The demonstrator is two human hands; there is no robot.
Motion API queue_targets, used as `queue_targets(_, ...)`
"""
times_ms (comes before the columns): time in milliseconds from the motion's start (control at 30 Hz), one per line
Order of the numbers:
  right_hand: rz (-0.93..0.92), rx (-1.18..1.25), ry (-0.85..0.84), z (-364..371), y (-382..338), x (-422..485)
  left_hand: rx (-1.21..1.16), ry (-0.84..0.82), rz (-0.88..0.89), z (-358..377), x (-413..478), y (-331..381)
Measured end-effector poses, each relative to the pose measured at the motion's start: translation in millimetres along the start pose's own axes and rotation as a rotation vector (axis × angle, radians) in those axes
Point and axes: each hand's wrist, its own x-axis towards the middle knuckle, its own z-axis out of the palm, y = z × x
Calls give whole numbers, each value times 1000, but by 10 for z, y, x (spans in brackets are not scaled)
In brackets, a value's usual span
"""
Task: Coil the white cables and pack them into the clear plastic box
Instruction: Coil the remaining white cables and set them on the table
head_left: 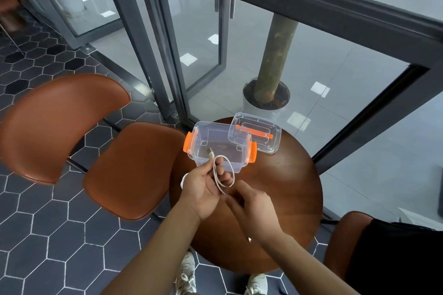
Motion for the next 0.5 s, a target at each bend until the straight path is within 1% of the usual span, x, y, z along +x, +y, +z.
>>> queue_targets(67,-27,-4,-87,23,279,17,22,-28,-3,-15,-12,57)
queue_targets(133,-97,-91,-196,0,535,41,54,-63,-16,-32,-28,89)
queue_targets(200,-80,-157,-304,-94,716,104,89,-92,-18,-56,-43,112)
queue_targets(300,108,-131,-425,-329,953,245,187,-132,-33,-83,-82,176)
queue_targets(367,269,-27,-531,-503,993,352,316,-135,-56,-97,-111,208)
queue_targets(400,316,22,-553,-568,976,408,396,-133,-64,-102,-122,216)
queue_targets(500,366,32,-500,-663,850,615,614,-135,-86,-92,-127,193)
